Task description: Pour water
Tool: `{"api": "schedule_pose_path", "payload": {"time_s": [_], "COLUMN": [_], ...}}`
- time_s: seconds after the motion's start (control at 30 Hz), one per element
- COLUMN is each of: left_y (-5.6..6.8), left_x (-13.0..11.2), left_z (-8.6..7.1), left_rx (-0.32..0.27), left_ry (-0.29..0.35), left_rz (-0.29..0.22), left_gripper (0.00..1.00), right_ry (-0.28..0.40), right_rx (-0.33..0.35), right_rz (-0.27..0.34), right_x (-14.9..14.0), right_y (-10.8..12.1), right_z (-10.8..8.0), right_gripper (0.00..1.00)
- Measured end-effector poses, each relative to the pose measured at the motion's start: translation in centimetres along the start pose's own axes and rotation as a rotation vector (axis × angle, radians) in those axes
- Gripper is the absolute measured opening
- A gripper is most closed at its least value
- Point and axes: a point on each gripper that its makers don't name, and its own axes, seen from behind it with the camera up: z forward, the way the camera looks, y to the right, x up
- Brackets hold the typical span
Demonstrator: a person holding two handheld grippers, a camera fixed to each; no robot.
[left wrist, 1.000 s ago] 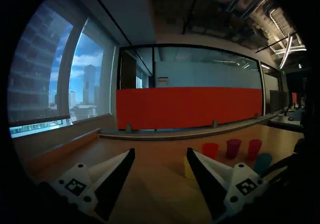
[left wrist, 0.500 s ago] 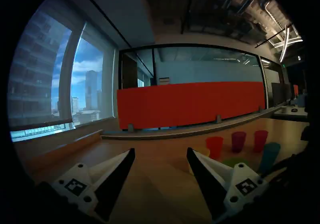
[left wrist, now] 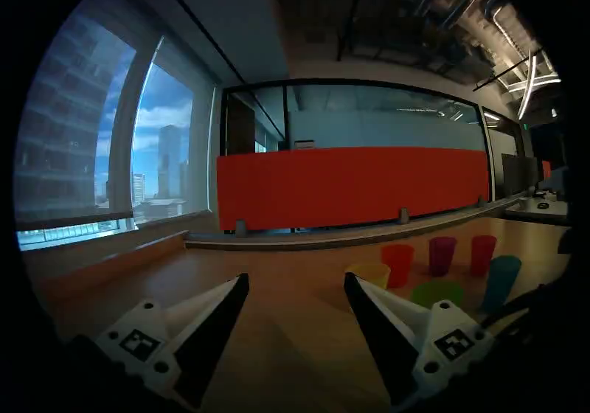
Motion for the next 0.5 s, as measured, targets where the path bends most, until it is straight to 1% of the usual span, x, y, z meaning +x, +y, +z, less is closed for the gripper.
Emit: {"api": "schedule_pose_path", "payload": {"time_s": [0.2, 0.3, 0.5], "left_y": [-0.16, -0.39, -0.31], "left_x": [-0.11, -0.36, -0.72], "left_z": [-0.06, -0.04, 0.04], "left_rx": [-0.009, -0.006, -0.010], "left_ry": [-0.001, -0.011, -0.025], "left_rz": [-0.032, -0.038, -0.040], "left_gripper": [0.96, 0.96, 0.96], "right_ry": [0.000, 0.004, 0.007], "right_rx": [-0.003, -0.004, -0.003], "right_rz": [0.008, 0.004, 0.003], "right_x": [0.21, 0.38, 0.60], "right_y": [0.23, 0.31, 0.32], "right_z": [-0.08, -0.12, -0.08], "right_gripper": [0.99, 0.99, 0.99]}}
